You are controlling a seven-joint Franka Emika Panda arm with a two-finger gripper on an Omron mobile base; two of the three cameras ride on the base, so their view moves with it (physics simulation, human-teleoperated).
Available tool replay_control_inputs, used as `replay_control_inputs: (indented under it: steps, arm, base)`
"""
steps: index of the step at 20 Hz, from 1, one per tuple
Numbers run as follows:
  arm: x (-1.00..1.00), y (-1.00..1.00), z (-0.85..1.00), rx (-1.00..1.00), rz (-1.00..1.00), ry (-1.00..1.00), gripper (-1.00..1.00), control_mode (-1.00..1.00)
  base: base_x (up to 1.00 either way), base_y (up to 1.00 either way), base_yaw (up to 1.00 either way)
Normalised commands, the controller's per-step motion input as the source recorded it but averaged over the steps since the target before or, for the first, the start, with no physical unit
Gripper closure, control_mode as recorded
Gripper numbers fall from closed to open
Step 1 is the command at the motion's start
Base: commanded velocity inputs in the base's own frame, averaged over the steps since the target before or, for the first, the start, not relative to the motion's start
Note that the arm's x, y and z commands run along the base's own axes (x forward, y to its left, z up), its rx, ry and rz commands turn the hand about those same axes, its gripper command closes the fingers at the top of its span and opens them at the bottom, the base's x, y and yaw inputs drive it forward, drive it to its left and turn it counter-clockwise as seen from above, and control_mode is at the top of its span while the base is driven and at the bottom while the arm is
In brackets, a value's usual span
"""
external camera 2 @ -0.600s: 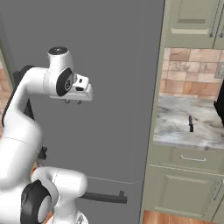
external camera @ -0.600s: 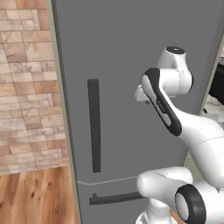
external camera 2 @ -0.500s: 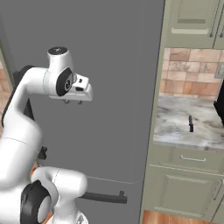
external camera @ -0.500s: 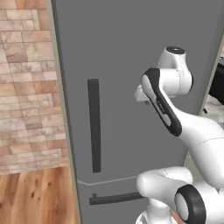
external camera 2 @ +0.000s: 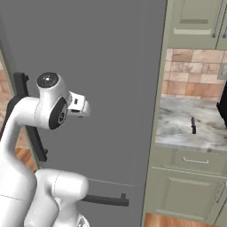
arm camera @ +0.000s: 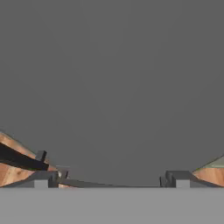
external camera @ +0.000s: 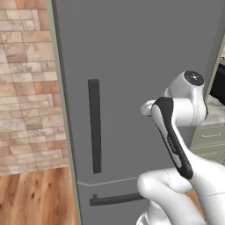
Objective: Retrieve the butter from the fridge and place it on a plate on the dining table. Then retrieve the butter knife by the fridge and place it near the plate.
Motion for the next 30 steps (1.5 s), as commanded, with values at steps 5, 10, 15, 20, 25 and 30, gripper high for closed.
replay_control_inputs:
  steps: [5, 10, 15, 20, 25, 30]
  arm:
    - [-0.09, 0.01, -0.29, 0.03, 0.00, -0.07, -1.00, -1.00]
    - [0.00, 0.00, 0.00, 0.00, 0.00, 0.00, -1.00, 1.00]
    - [0.00, 0.00, 0.00, 0.00, 0.00, 0.00, -1.00, 1.00]
    - [0.00, 0.00, 0.00, 0.00, 0.00, 0.00, -1.00, 1.00]
    - [0.00, 0.00, 0.00, 0.00, 0.00, 0.00, -1.00, 1.00]
    - [0.00, 0.00, 0.00, 0.00, 0.00, 0.00, -1.00, 1.00]
  base:
    - [0.00, 0.00, 0.00]
    - [-0.52, 0.41, 0.00]
    - [-0.89, 0.87, 0.00]
    - [-0.11, 1.00, -0.09]
    - [0.57, 0.77, -0.19]
    - [0.48, 0.43, -0.10]
